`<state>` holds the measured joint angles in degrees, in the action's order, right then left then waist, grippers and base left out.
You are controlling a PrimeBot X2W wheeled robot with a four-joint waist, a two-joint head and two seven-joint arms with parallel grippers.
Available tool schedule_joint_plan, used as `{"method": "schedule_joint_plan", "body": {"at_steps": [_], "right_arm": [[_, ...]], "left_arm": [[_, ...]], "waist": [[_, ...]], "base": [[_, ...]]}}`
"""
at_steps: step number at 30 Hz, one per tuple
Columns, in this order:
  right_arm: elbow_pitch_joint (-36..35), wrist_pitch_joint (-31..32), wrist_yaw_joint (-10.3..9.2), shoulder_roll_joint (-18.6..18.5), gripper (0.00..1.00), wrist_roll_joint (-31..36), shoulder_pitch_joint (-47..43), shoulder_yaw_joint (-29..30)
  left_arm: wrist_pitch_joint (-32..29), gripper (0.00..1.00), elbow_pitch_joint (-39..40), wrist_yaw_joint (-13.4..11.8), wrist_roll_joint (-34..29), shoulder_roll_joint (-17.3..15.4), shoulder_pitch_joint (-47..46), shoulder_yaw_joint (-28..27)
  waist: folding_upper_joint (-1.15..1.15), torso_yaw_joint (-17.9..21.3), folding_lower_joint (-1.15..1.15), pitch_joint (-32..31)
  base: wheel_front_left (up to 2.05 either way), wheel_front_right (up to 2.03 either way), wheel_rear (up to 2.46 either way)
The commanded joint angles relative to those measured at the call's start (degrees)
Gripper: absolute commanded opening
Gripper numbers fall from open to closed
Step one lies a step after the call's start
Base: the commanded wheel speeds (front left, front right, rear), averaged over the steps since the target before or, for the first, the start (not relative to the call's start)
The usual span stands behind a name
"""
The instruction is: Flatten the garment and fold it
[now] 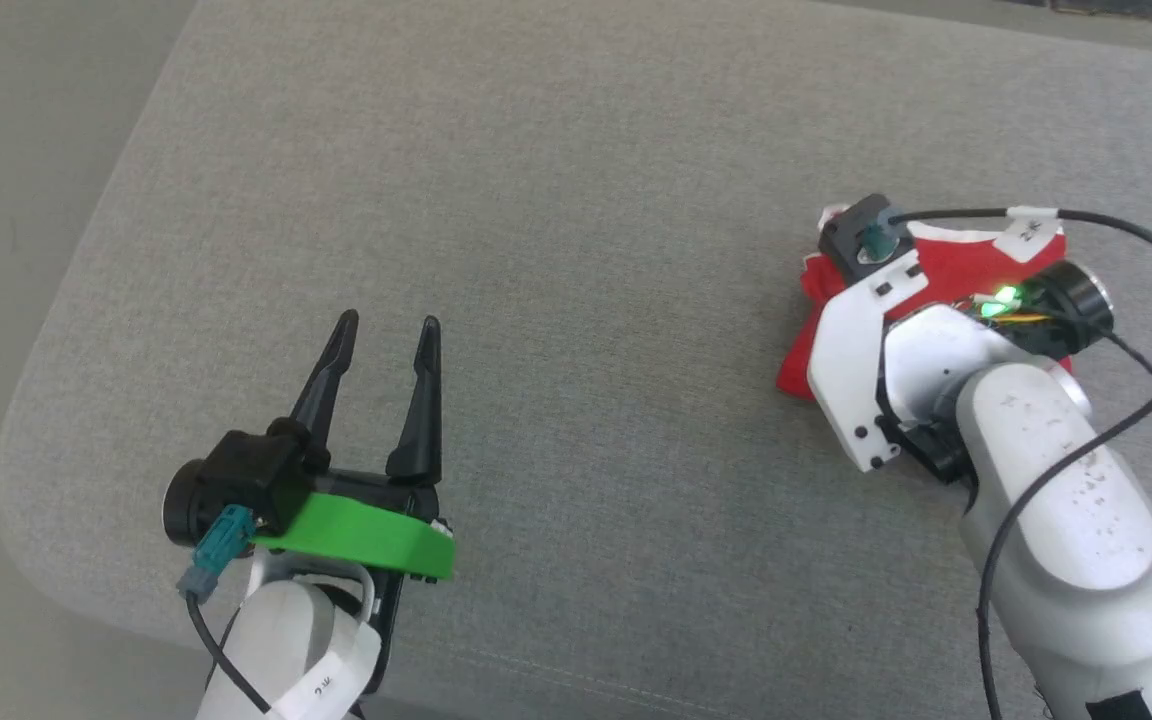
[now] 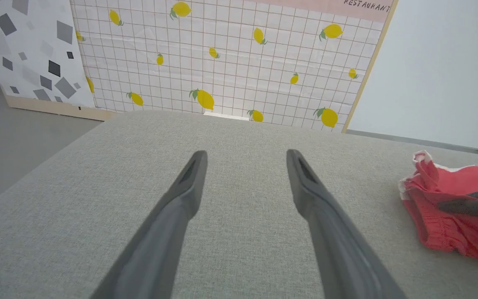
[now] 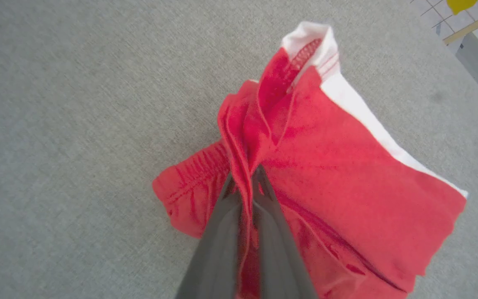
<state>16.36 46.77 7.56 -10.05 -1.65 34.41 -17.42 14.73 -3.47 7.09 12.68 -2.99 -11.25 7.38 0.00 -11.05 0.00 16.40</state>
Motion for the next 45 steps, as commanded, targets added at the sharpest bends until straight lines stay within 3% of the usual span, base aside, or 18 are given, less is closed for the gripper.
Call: {"method": "schedule_joint_plan", "body": {"at_steps": [1, 3, 4, 5, 6, 11, 17, 26, 33, 39, 45], "right_arm": [[1.56, -0.61, -0.08, 0.25, 0.00, 0.03, 0.88, -0.22], [3.78, -0.80, -0.08, 0.49, 0.00, -0.29, 1.07, -0.37], [4.66, -1.04, -0.08, 0.74, 0.16, -0.77, 1.12, -0.40], [5.27, -1.21, -0.08, 0.91, 0.48, -1.32, 1.08, -0.61], [5.79, -1.48, -0.08, 1.12, 1.00, -2.06, 1.01, -0.77], [4.91, -6.30, -0.08, 1.60, 1.00, -5.79, 0.40, -0.53], [-0.96, -19.04, -0.08, 2.70, 1.00, -7.82, -2.87, 4.52], [-10.41, -39.13, -0.08, 5.68, 1.00, -8.09, -16.42, 15.94], [-13.03, -51.89, -0.08, 7.04, 1.00, -7.01, -26.34, 21.70], [-12.76, -57.81, -0.08, 7.14, 1.00, -5.38, -31.12, 21.58], [-12.97, -59.72, -0.08, 7.16, 1.00, -1.18, -34.73, 21.34]], "left_arm": [[0.27, 1.00, -0.09, 0.39, 0.38, 0.12, -0.86, 0.05], [0.27, 1.00, -0.14, 0.39, 0.45, 0.12, -0.89, 0.06], [0.27, 1.00, -0.18, 0.39, 0.47, 0.12, -0.87, -0.03], [0.27, 1.00, -0.24, 0.39, 0.48, 0.12, -0.82, -0.16], [0.27, 1.00, -0.31, 0.39, 0.46, 0.12, -0.67, -0.45], [0.27, 1.00, -0.62, 0.39, 0.39, 0.12, 0.16, -1.29], [0.27, 1.00, -0.68, 0.39, 0.36, 0.12, 1.59, -1.93], [0.27, 1.00, -0.49, 0.09, 0.46, 0.12, 4.53, -4.23], [0.27, 1.00, -0.21, -0.10, 0.29, 0.12, 6.36, -6.16], [0.27, 1.00, -0.77, 0.00, -0.33, 0.12, 7.58, -6.88], [0.27, 1.00, -1.28, 0.12, -1.14, 0.12, 9.74, -7.32]], "waist": [[0.00, -0.77, 0.00, 0.69], [0.00, -0.98, 0.00, 0.74], [0.00, -1.00, 0.00, 0.68], [0.00, -0.94, 0.00, 0.52], [0.00, -0.76, 0.00, 0.23], [0.00, 0.52, 0.00, -1.69], [0.00, 3.26, 0.00, -5.05], [0.00, 8.39, 0.00, -10.30], [0.00, 12.23, 0.00, -11.92], [0.00, 14.56, 0.00, -13.10], [0.00, 16.22, 0.00, -14.61]], "base": [[0.00, 0.00, 0.00], [0.00, 0.00, 0.00], [0.00, 0.00, 0.00], [0.00, 0.00, 0.00], [0.00, 0.00, 0.00], [0.00, 0.00, 0.00], [0.00, 0.00, 0.00], [0.00, 0.00, 0.00], [0.00, 0.00, 0.00], [0.00, 0.00, 0.00], [0.00, 0.00, 0.00]]}}
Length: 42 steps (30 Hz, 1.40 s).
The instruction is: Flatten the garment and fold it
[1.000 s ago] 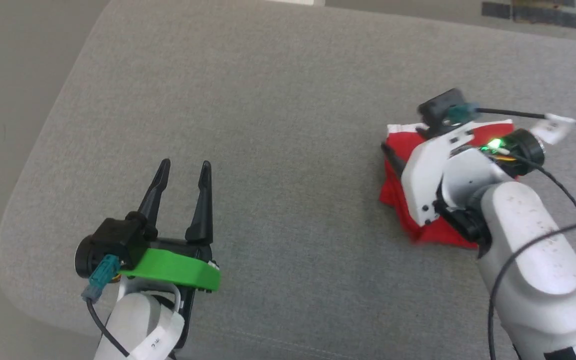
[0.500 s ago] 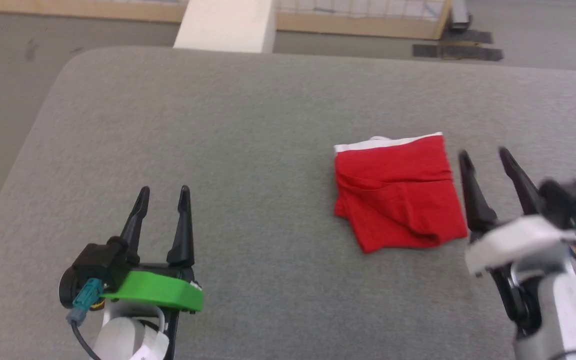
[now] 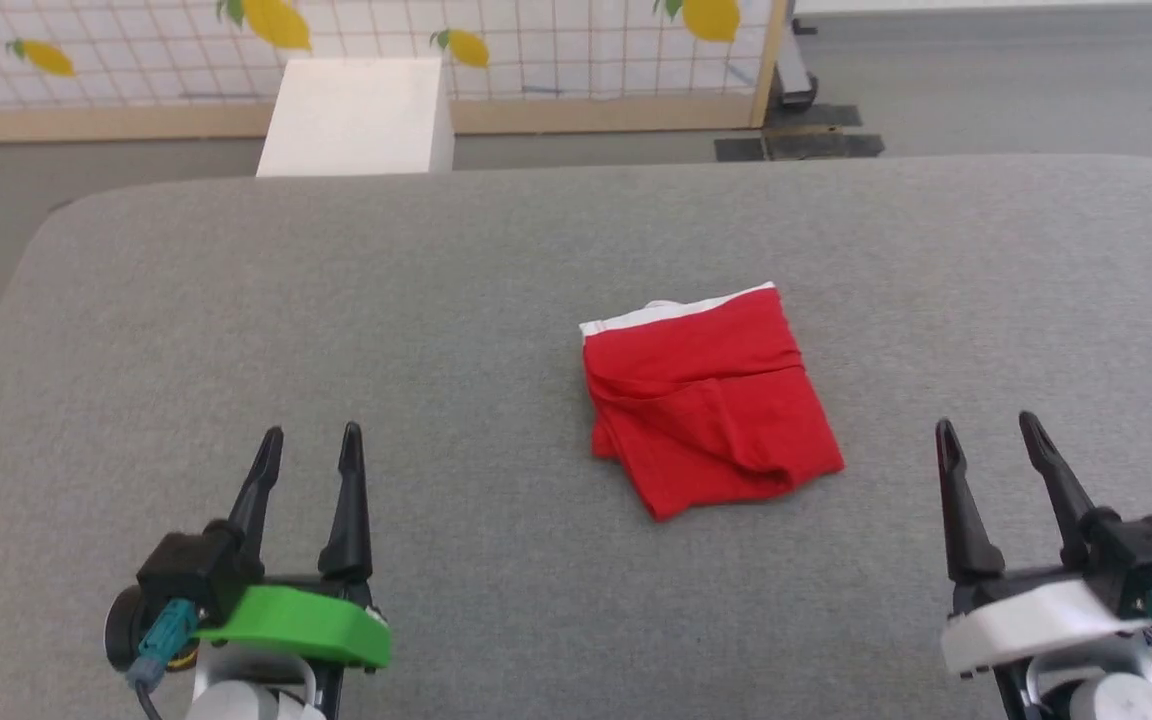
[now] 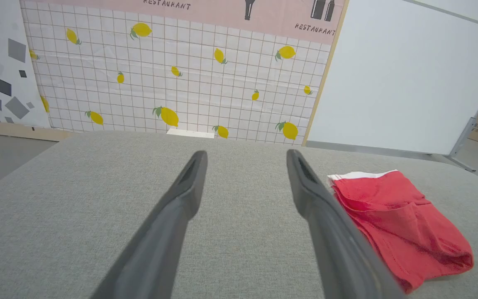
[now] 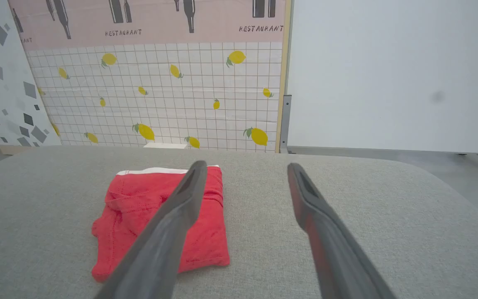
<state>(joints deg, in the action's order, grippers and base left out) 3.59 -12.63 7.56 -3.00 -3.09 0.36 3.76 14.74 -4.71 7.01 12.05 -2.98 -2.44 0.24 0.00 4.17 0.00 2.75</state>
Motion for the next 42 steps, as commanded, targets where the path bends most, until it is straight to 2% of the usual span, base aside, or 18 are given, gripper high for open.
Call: {"method": "schedule_joint_plan", "body": {"at_steps": [1, 11, 30, 32, 34, 37, 39, 42], "right_arm": [[0.02, -0.35, -0.08, 0.12, 1.00, 0.39, -1.07, 0.20], [1.07, -0.51, -0.08, 0.12, 1.00, 0.43, -1.93, -0.45], [0.80, 1.02, -0.08, 0.12, 1.00, -2.55, -1.62, -0.53], [1.34, 2.18, -0.08, 0.12, 1.00, -7.72, -0.40, -0.26], [3.05, 4.92, -0.08, 0.12, 1.00, -17.08, 1.62, 0.77], [6.76, 12.55, -0.08, 0.12, 1.00, -34.38, 6.05, 1.75], [9.49, 18.76, -0.08, 0.13, 1.00, -41.53, 9.22, 3.03], [13.79, 27.34, -0.08, 0.13, 1.00, -46.64, 14.18, 5.89]], "left_arm": [[0.26, 1.00, -0.03, 0.21, -0.56, 0.11, 1.23, -0.28], [0.26, 1.00, -0.04, 0.30, -0.55, 0.11, 2.99, -1.05], [0.26, 1.00, 0.06, 0.36, -0.38, 0.11, 2.76, -0.40], [0.26, 1.00, 0.21, 0.36, -0.38, 0.11, 2.63, -0.54], [0.26, 1.00, 0.35, 0.37, -0.41, 0.11, 2.38, -0.67], [0.26, 1.00, 0.77, 0.38, -0.60, 0.11, 1.77, -0.66], [0.26, 1.00, 1.20, 0.39, -0.88, 0.11, 1.27, -0.65], [0.26, 1.00, 1.88, 0.41, -1.25, 0.11, 0.40, -0.55]], "waist": [[0.00, 1.22, 0.00, -1.08], [0.00, 2.51, 0.00, -1.60], [0.00, 1.56, 0.00, -0.94], [0.00, 1.51, 0.00, -0.49], [0.00, 1.44, 0.00, 0.02], [0.00, 0.95, 0.00, 1.20], [0.00, 0.52, 0.00, 2.23], [0.00, -0.38, 0.00, 4.07]], "base": [[0.00, 0.00, 0.00], [0.00, 0.00, 0.00], [0.00, 0.00, 0.00], [0.00, 0.00, 0.00], [0.00, 0.00, 0.00], [0.00, 0.00, 0.00], [0.00, 0.00, 0.00], [0.00, 0.00, 0.00]]}}
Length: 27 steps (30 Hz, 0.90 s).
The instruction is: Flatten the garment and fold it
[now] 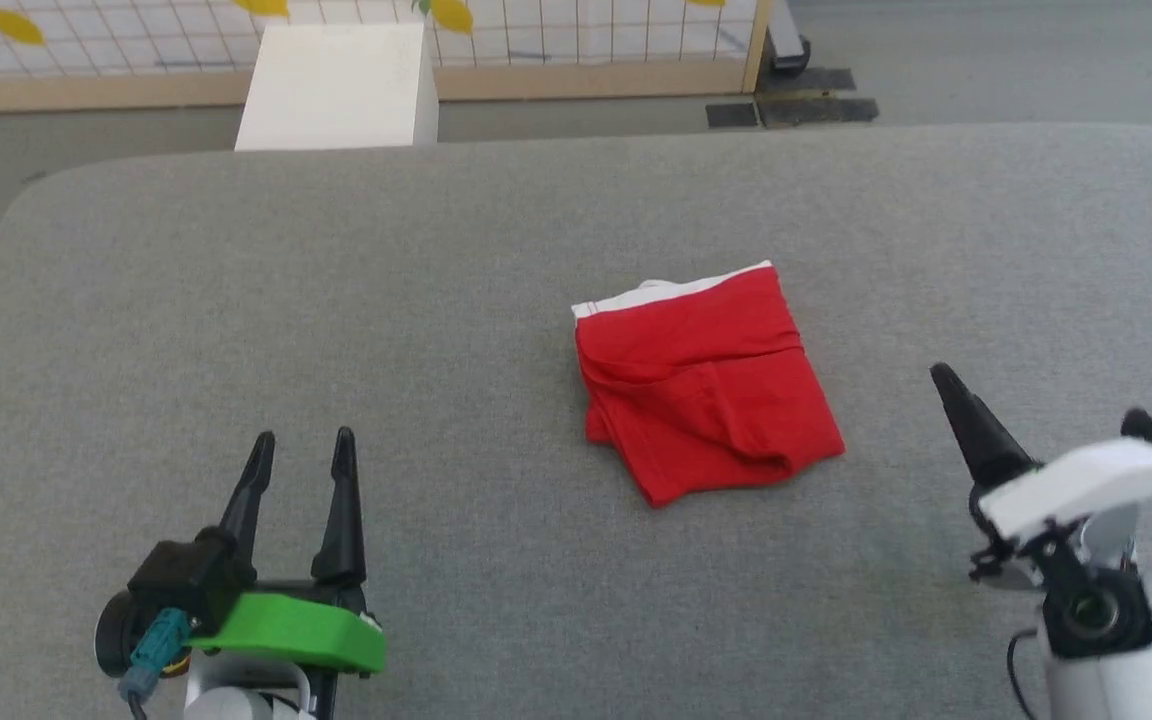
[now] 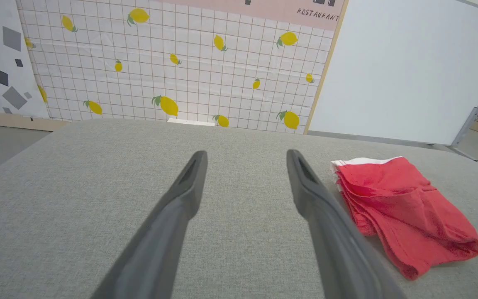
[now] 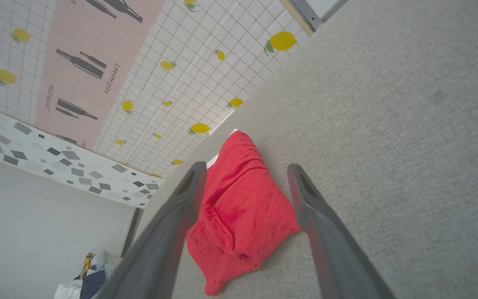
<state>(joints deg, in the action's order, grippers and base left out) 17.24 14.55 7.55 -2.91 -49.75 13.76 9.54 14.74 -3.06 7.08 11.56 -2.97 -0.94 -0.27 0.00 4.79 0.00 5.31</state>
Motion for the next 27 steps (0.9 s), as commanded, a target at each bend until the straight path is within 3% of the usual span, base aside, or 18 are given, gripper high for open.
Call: {"method": "schedule_joint_plan", "body": {"at_steps": [1, 6, 11, 19, 26, 27], "right_arm": [[1.98, 3.11, -0.06, 0.03, 1.00, -0.81, 2.84, 1.50], [11.96, 17.13, -0.06, -0.36, 1.00, -0.76, 11.74, 7.15], [19.42, 26.71, -0.06, -1.36, 1.00, 5.20, 19.02, 11.16], [23.35, 33.85, -0.06, -1.40, 1.00, 15.12, 24.40, 15.39], [22.90, 37.39, -0.06, -0.29, 1.00, 18.06, 25.66, 16.24], [22.77, 37.99, -0.06, -0.21, 0.55, 18.06, 25.64, 16.14]], "left_arm": [[0.26, 1.00, 0.41, 0.35, -0.91, 0.09, -1.47, 0.01], [0.26, 1.00, 0.96, 0.37, -1.09, 0.09, -3.30, 0.72], [0.26, 1.00, 1.37, 0.38, -0.97, 0.09, -5.21, 1.81], [0.26, 1.00, 1.54, 0.39, -0.41, 0.09, -6.57, 2.86], [0.26, 1.00, 1.52, 0.36, -0.12, 0.09, -6.47, 3.26], [0.26, 1.00, 1.50, 0.35, -0.08, 0.09, -6.41, 3.28]], "waist": [[0.00, -1.40, 0.00, 2.18], [0.00, -3.77, 0.00, 5.16], [0.00, -6.83, 0.00, 7.38], [0.00, -11.20, 0.00, 9.12], [0.00, -13.28, 0.00, 9.28], [0.00, -13.38, 0.00, 9.24]], "base": [[0.00, 0.00, 0.00], [0.00, 0.00, 0.00], [0.00, 0.00, 0.00], [0.00, 0.00, 0.00], [0.00, 0.00, 0.00], [0.00, 0.00, 0.00]]}}
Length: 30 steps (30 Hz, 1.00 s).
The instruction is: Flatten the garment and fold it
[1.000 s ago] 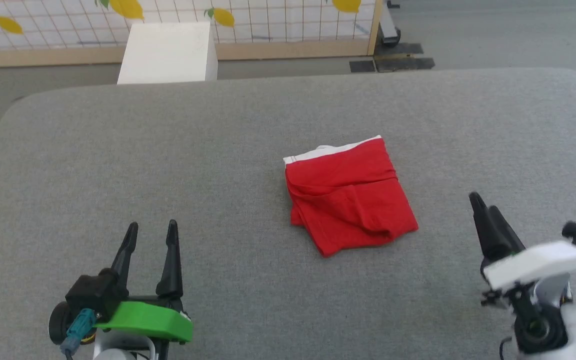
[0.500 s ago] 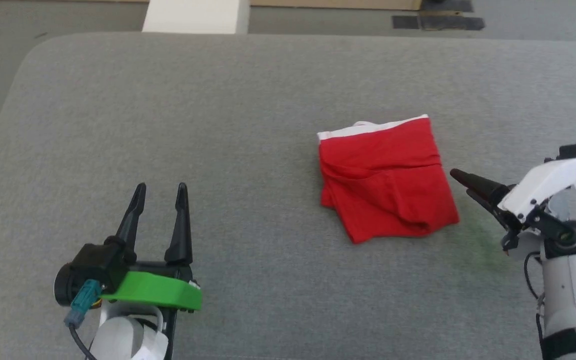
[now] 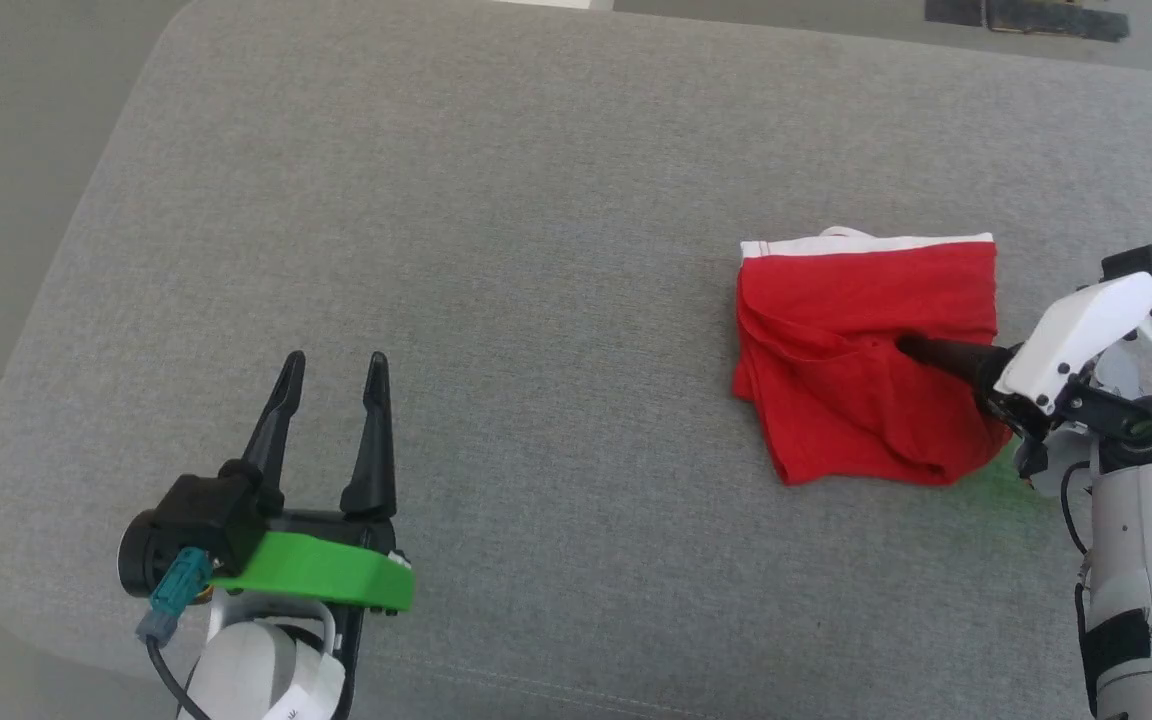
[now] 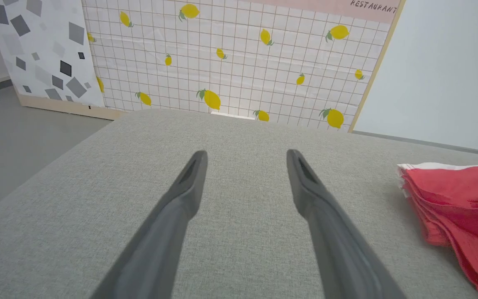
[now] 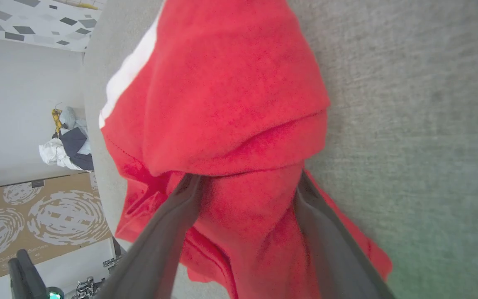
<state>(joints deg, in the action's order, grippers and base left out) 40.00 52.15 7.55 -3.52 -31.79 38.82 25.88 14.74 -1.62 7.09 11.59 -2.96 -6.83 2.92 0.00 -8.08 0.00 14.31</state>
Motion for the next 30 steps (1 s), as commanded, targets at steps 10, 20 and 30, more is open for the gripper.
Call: {"method": "schedule_joint_plan", "body": {"at_steps": [10, 20, 30], "right_arm": [[-9.94, 1.99, -0.06, -0.55, 0.00, 4.60, -3.50, -11.35], [-17.30, -2.78, -0.06, -7.91, 0.00, 11.64, -5.48, -24.65], [-14.86, -10.97, -0.06, -15.18, 0.00, 20.66, -2.54, -28.36]], "left_arm": [[0.26, 1.00, 0.31, -0.04, -0.18, 0.08, -0.02, -0.41], [0.26, 1.00, 1.13, 0.18, -2.26, 0.04, -0.55, -1.46], [0.26, 1.00, 2.24, 0.35, -4.10, -2.81, -2.96, -0.17]], "waist": [[0.00, 2.20, 0.00, -0.63], [0.00, 13.08, 0.00, 0.51], [0.00, 24.69, 0.00, 4.44]], "base": [[0.00, 0.00, 0.00], [0.00, 0.00, 0.00], [0.00, 0.00, 0.00]]}}
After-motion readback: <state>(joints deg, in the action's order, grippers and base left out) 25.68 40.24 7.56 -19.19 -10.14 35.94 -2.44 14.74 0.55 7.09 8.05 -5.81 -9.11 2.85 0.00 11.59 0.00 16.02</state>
